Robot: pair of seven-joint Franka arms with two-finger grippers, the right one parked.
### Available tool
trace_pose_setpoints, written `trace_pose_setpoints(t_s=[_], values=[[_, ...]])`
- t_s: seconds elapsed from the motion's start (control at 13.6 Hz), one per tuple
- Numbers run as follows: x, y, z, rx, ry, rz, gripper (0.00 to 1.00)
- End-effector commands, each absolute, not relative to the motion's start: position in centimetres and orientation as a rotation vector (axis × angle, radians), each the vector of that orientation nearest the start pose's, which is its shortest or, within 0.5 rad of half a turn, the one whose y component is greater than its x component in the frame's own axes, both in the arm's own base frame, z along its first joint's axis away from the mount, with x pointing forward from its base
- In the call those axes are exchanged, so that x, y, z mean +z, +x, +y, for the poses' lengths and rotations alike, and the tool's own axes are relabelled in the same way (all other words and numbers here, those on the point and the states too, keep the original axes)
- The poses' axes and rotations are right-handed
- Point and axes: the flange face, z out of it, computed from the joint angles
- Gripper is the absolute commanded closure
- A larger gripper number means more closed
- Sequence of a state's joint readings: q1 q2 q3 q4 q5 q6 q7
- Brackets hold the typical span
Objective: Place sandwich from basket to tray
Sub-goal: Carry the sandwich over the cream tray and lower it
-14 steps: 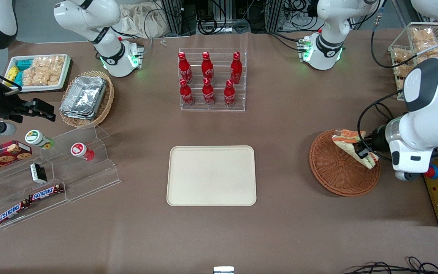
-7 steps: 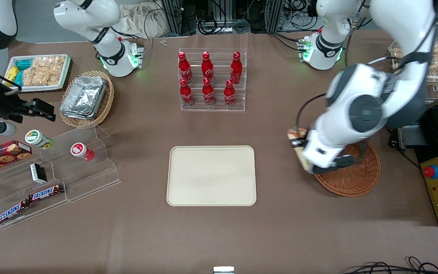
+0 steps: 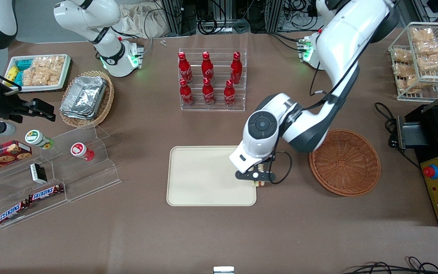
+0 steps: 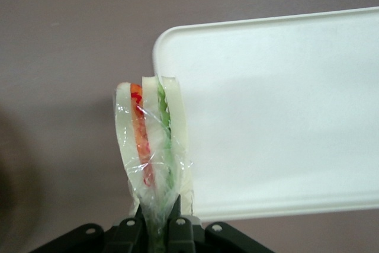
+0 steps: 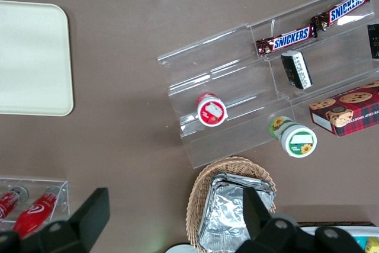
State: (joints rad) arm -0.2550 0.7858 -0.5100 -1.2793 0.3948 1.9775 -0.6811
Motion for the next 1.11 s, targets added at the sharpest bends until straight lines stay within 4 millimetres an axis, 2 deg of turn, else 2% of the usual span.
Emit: trace_pose_setpoints(t_s=[0.0,0.22,0.29,0.37,0.44,0.52,0.59,0.74,0.81,0.88,1.03], values=[[29.1,62.3,-43.6,-0.055,-3.165,0.222,1.00],[25.2,61.9,-43.9,0.018,-3.175,0.231,1.00],[24.7,61.6,-44.0,0.036,-3.174,0.228,0.93],[24.8,61.6,-44.0,0.049,-3.176,0.216,0.77],[24.8,61.4,-44.1,0.078,-3.196,0.192,0.40],[24.9,61.3,-44.2,0.109,-3.214,0.168,0.10],[25.0,61.3,-44.1,0.126,-3.216,0.156,0.01],[25.7,61.1,-43.4,0.203,-3.189,0.138,0.01],[27.1,60.9,-43.1,0.243,-3.181,0.127,0.01],[29.0,60.8,-42.6,0.265,-3.167,0.130,0.01],[35.1,61.0,-40.2,0.240,-3.123,0.104,0.01]])
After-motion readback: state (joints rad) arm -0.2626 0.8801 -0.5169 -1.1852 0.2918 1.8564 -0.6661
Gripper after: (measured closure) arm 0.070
